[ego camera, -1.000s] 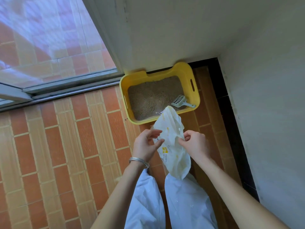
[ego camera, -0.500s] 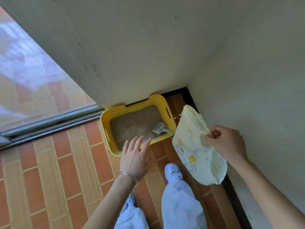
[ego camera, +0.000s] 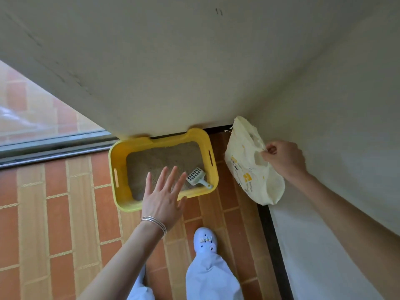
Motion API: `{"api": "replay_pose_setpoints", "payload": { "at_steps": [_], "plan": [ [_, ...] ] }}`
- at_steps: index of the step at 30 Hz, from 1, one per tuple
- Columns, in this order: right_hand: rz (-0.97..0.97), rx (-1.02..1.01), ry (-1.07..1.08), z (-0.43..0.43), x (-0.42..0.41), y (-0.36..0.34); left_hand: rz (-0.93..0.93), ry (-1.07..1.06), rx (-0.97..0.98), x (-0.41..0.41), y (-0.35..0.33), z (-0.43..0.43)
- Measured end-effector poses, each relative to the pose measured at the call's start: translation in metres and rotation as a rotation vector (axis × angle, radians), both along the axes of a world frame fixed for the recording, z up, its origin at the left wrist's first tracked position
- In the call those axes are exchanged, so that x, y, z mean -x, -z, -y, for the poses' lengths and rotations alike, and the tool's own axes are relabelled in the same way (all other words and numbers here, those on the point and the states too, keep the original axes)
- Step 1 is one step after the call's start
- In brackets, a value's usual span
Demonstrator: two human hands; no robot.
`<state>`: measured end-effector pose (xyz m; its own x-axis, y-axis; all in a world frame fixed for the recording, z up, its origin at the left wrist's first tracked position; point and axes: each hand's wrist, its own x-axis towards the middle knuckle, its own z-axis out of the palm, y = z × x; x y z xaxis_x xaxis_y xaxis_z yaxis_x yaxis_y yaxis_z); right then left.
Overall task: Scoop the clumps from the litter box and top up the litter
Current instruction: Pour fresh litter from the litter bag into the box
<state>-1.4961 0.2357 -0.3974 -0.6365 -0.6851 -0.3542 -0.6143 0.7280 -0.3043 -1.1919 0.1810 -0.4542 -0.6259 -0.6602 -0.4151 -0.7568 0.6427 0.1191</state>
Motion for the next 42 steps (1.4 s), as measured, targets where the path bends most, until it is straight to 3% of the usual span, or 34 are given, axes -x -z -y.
{"api": "replay_pose_setpoints", "payload": {
  "at_steps": [6, 9, 12, 14, 16, 20, 24, 28, 37, 42],
  "plan": [
    [0.283, -0.078, -0.041, 0.038, 0.047, 0.018, -0.034, -0.025, -0.024, 0.020, 0.022, 0.004],
    [0.145, -0.065, -0.022, 0.053, 0.072, 0.033, -0.033, -0.023, -0.014, 0.024, 0.030, 0.004],
    [-0.053, -0.219, 0.051, 0.057, 0.087, 0.057, -0.027, -0.055, -0.029, 0.023, 0.036, 0.002],
    [-0.023, -0.294, 0.073, 0.058, 0.082, 0.067, -0.017, -0.068, -0.042, 0.022, 0.037, 0.000],
    [0.000, -0.309, 0.028, 0.057, 0.070, 0.074, 0.003, -0.058, -0.047, 0.018, 0.037, -0.001],
    [-0.189, -0.203, -0.216, 0.047, 0.038, 0.077, -0.008, -0.075, -0.048, 0.012, 0.031, 0.003],
    [-0.210, -0.146, -0.403, 0.039, 0.008, 0.070, -0.015, -0.102, -0.059, 0.003, 0.025, 0.009],
    [-0.131, -0.091, -0.478, 0.038, -0.027, 0.059, -0.001, -0.143, -0.062, -0.014, 0.016, 0.013],
    [-0.032, -0.004, -0.714, 0.018, -0.141, 0.018, -0.180, -0.125, -0.061, -0.085, -0.035, 0.008],
    [0.015, 0.036, -0.814, 0.008, -0.218, 0.001, -0.132, -0.111, -0.012, -0.151, -0.054, 0.006]
  ]
}}
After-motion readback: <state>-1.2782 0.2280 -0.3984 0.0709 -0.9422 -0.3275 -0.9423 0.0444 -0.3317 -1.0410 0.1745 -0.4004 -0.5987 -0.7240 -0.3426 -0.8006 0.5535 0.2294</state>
